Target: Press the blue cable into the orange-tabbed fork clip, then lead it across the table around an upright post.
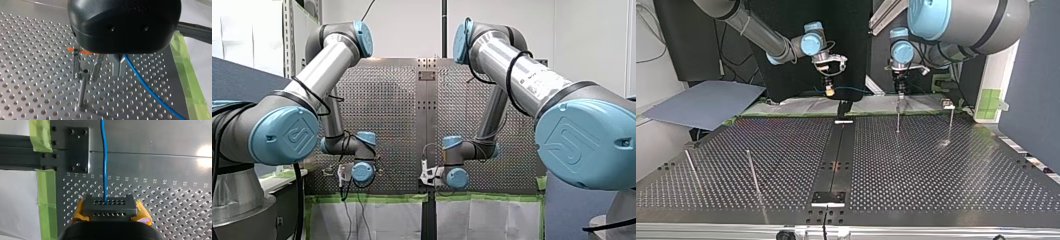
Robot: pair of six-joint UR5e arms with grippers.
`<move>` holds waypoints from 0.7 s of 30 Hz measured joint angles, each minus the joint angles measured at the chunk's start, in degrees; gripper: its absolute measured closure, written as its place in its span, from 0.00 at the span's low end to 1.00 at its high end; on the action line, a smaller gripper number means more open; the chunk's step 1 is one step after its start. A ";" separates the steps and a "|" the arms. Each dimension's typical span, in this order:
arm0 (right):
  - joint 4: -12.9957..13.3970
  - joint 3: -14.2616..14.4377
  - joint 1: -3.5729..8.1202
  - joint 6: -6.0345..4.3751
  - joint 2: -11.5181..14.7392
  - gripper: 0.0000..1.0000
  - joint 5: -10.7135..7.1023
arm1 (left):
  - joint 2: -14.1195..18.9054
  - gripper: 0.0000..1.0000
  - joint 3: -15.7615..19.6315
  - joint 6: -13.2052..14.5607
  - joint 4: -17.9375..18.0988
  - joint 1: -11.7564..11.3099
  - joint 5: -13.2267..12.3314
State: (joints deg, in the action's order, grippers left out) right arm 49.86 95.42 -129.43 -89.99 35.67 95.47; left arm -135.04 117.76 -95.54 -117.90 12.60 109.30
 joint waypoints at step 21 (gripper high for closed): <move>-1.24 -2.24 0.01 1.49 0.00 1.00 -1.42 | 1.28 1.00 0.46 1.39 -1.59 -5.80 -4.19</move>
State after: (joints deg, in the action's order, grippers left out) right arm 48.62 93.18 -129.42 -88.50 35.67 94.06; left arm -133.76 118.21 -94.15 -119.48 6.81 105.11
